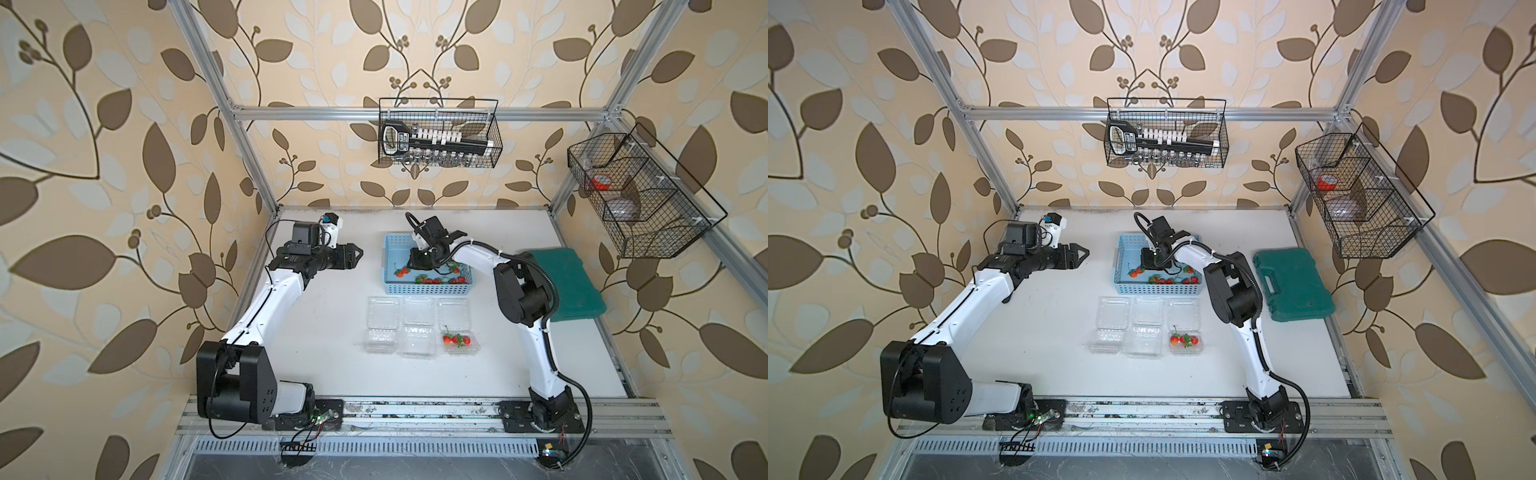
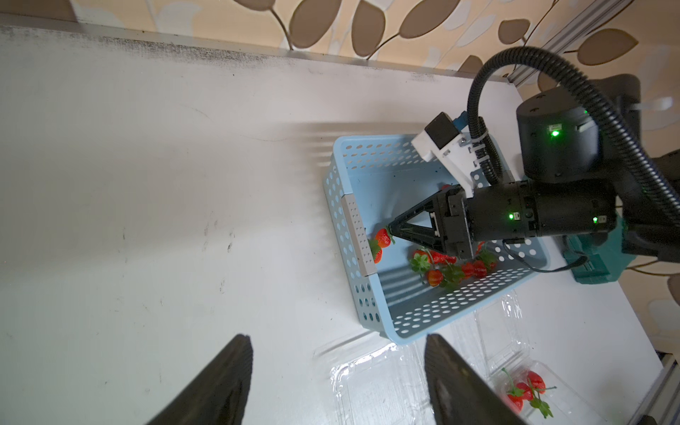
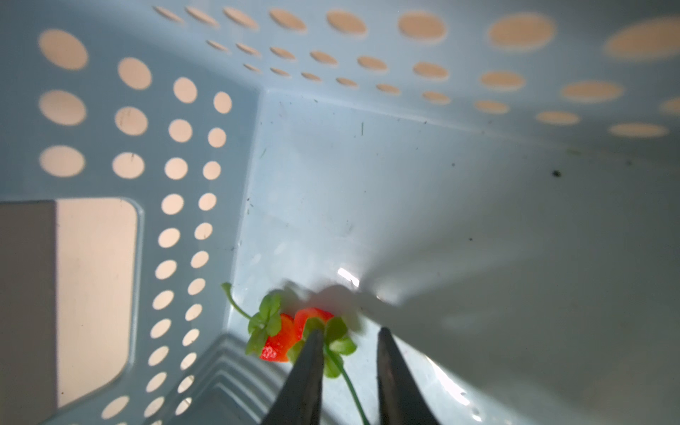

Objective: Pack strawberries into containers
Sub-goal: Pick up the strawberry from the basket.

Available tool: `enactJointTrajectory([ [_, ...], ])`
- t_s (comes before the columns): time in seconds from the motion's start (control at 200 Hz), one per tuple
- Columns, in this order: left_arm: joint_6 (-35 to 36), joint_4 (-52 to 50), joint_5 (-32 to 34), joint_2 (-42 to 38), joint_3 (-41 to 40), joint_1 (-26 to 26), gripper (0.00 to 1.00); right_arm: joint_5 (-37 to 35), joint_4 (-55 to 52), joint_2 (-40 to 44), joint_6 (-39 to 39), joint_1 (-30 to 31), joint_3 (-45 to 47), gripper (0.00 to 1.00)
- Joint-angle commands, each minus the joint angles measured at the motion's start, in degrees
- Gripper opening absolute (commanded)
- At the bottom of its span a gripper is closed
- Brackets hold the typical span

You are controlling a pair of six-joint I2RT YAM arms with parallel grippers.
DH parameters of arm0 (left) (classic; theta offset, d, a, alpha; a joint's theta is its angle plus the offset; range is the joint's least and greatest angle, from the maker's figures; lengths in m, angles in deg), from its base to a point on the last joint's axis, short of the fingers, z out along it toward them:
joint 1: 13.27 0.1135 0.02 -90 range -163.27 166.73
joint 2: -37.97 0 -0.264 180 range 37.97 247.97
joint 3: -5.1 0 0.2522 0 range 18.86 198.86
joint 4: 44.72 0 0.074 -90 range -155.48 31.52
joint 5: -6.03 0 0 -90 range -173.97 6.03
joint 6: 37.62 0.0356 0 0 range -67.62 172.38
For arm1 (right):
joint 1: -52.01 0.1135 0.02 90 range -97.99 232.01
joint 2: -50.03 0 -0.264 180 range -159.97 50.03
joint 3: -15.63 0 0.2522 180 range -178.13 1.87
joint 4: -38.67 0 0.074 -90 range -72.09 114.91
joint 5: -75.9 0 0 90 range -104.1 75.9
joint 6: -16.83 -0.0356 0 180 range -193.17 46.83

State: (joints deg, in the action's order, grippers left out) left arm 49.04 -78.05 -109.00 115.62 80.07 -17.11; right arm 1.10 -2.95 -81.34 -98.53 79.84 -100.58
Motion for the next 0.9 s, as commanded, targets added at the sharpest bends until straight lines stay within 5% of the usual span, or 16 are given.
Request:
enactJointTrajectory([
  [0.0, 0.6, -0.5, 0.2, -0.2, 2.0, -0.5, 0.75, 1.1, 1.1, -0.9, -0.9, -0.2, -0.6, 0.17],
  [0.155, 0.7, -0.6, 0.2, -0.4, 2.0, -0.5, 0.75, 1.9, 1.7, 0.4, -1.6, -0.3, -0.6, 0.0],
  [0.56, 0.7, -0.6, 0.3, -1.3, 1.8, -0.5, 0.75, 0.2, -0.9, 11.2, -0.1, -0.3, 2.5, 0.0],
  [0.895, 0.6, -0.5, 0.6, -2.2, 1.6, -0.5, 0.75, -5.0, -4.4, 34.7, 1.5, 2.8, 24.0, 0.0],
])
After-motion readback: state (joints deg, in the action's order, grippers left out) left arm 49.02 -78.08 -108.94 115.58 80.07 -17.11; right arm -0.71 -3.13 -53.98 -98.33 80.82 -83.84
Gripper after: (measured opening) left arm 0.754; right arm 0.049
